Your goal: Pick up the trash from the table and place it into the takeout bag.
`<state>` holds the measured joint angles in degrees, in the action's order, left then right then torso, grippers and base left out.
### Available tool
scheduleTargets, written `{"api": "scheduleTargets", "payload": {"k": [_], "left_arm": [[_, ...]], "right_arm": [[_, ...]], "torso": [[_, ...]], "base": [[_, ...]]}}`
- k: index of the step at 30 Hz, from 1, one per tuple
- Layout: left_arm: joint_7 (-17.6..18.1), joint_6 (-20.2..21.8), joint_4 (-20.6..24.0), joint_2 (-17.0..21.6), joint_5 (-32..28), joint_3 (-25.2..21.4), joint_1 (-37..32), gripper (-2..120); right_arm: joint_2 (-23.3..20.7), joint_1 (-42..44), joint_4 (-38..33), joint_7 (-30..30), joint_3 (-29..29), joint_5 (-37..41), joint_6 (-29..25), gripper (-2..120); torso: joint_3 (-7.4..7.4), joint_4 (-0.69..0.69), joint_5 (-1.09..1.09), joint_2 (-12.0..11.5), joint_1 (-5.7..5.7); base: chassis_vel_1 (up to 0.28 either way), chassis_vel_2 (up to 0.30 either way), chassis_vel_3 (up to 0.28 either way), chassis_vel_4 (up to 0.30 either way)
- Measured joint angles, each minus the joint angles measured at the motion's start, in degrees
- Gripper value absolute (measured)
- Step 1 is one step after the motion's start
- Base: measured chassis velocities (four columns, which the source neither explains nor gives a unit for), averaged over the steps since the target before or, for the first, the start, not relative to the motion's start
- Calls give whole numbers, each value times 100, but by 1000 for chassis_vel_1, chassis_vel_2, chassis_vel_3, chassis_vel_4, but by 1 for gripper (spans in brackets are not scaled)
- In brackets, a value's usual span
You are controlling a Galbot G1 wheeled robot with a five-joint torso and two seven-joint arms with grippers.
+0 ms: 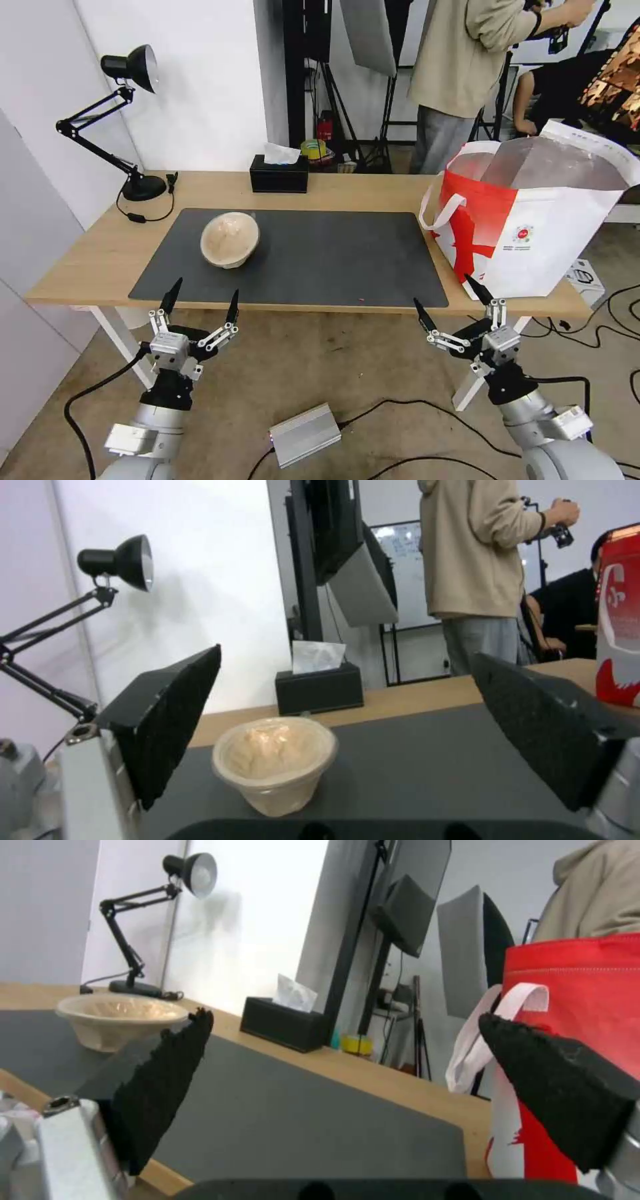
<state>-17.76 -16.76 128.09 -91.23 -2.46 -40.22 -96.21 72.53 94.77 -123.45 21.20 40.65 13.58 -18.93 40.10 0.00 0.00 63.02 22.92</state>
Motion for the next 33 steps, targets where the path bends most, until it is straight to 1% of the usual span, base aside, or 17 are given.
{"api": "scheduleTargets", "payload": {"k": [7,16,20,25,26,30,33], "left_arm": [[-2,80,-42,26,2,24,62,100],[-2,313,-52,276,11,39,234,100],[3,568,-5,513,5,69,403,100],[4,597,-4,542,3,76,429,100],[7,762,-59,773,-20,115,602,100],[8,825,-171,985,-43,159,699,100],[9,891,-347,1345,-108,224,858,100]], "right_arm": [[0,1,3,0,6,-6,0,100],[-1,1,5,1,10,-7,0,100],[-2,1,4,1,12,-6,0,100],[-2,1,4,1,12,-6,0,100],[-2,1,4,0,13,-5,1,100],[-2,-1,5,0,14,-4,3,100],[-3,-1,4,-1,14,-3,4,100]], "torso": [[0,0,0,0,0],[0,0,0,0,0],[0,0,0,0,0],[0,0,0,0,0],[0,0,0,0,0],[0,0,0,0,0],[0,0,-1,0,0]], "base": [[0,0,0,0],[0,0,0,0],[0,0,0,0],[0,0,0,0],[0,0,0,0],[0,0,0,0],[0,0,0,0]]}}
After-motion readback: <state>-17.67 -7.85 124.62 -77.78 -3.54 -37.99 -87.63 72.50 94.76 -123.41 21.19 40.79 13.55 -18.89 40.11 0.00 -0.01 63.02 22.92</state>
